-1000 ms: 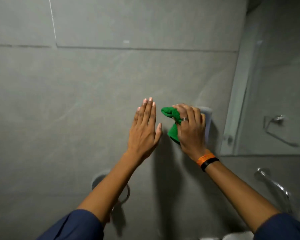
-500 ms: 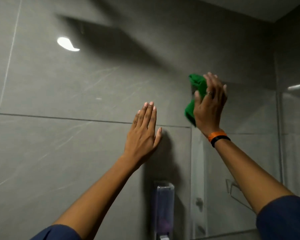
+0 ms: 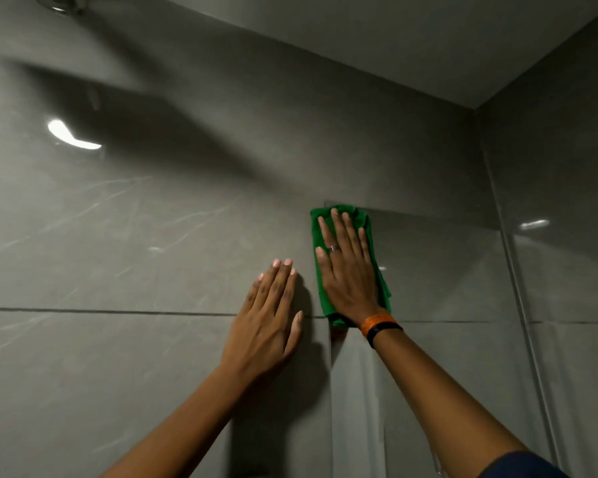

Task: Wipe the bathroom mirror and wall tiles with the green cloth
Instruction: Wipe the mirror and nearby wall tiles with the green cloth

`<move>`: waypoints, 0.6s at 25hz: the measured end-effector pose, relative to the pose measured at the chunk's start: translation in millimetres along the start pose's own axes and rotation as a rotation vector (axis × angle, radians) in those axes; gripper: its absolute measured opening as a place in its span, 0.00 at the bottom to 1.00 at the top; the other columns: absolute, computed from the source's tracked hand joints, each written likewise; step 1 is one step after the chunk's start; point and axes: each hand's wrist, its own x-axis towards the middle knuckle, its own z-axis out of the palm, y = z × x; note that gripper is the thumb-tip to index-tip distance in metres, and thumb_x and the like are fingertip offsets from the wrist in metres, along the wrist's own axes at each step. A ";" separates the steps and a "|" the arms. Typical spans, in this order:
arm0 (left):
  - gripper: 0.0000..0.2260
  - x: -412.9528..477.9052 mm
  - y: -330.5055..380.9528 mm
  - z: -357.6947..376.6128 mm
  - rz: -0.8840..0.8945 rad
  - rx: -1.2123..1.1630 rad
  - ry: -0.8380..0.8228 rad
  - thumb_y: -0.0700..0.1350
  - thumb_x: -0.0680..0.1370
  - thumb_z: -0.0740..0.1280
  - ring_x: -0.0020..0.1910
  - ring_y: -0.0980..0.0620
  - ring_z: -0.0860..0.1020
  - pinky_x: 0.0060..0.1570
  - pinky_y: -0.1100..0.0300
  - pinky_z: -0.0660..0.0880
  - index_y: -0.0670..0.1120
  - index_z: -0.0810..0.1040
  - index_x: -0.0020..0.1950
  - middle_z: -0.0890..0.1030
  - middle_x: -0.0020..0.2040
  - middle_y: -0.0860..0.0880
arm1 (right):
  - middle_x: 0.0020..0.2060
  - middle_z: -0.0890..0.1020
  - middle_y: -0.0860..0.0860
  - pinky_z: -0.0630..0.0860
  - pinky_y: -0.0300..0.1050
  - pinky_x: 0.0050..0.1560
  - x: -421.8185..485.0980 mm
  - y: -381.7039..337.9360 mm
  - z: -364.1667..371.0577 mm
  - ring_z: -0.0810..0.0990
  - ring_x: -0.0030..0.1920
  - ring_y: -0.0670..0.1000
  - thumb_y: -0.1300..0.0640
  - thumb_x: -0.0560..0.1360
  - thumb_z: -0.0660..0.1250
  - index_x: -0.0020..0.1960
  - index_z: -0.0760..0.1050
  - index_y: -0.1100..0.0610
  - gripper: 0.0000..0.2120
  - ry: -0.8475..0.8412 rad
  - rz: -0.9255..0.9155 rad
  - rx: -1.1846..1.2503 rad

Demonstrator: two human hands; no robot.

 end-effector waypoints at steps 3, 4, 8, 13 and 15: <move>0.30 24.8 2.1 4.6 -0.014 -0.032 0.037 0.55 0.82 0.46 0.81 0.42 0.46 0.82 0.54 0.38 0.40 0.50 0.80 0.49 0.81 0.41 | 0.84 0.49 0.50 0.46 0.60 0.84 27.3 19.3 -4.5 0.45 0.84 0.51 0.48 0.84 0.45 0.83 0.47 0.49 0.27 0.018 -0.037 -0.015; 0.30 33.1 3.7 7.4 -0.023 -0.027 0.047 0.54 0.82 0.45 0.81 0.43 0.45 0.82 0.52 0.40 0.40 0.50 0.81 0.49 0.82 0.41 | 0.84 0.49 0.50 0.45 0.60 0.84 30.5 28.7 -4.3 0.45 0.84 0.51 0.48 0.85 0.46 0.83 0.47 0.49 0.27 0.029 -0.032 -0.024; 0.30 54.5 7.9 12.0 -0.040 0.056 0.074 0.52 0.82 0.44 0.81 0.42 0.48 0.79 0.48 0.45 0.38 0.52 0.81 0.53 0.82 0.39 | 0.84 0.50 0.49 0.43 0.59 0.84 23.4 75.4 -8.2 0.46 0.84 0.51 0.47 0.84 0.46 0.83 0.47 0.48 0.28 0.066 0.083 -0.026; 0.31 64.6 12.0 26.0 -0.070 0.124 0.055 0.55 0.81 0.37 0.82 0.43 0.41 0.80 0.49 0.39 0.40 0.42 0.81 0.44 0.83 0.40 | 0.84 0.50 0.49 0.43 0.58 0.84 12.4 139.3 -15.9 0.46 0.84 0.50 0.47 0.83 0.44 0.83 0.47 0.48 0.28 0.071 0.196 -0.030; 0.31 67.2 15.3 30.0 -0.061 0.165 0.060 0.55 0.81 0.37 0.82 0.42 0.42 0.81 0.47 0.40 0.40 0.43 0.81 0.44 0.83 0.40 | 0.84 0.49 0.49 0.42 0.59 0.84 9.0 164.8 -18.2 0.45 0.84 0.49 0.47 0.83 0.44 0.83 0.47 0.48 0.28 0.065 0.249 -0.004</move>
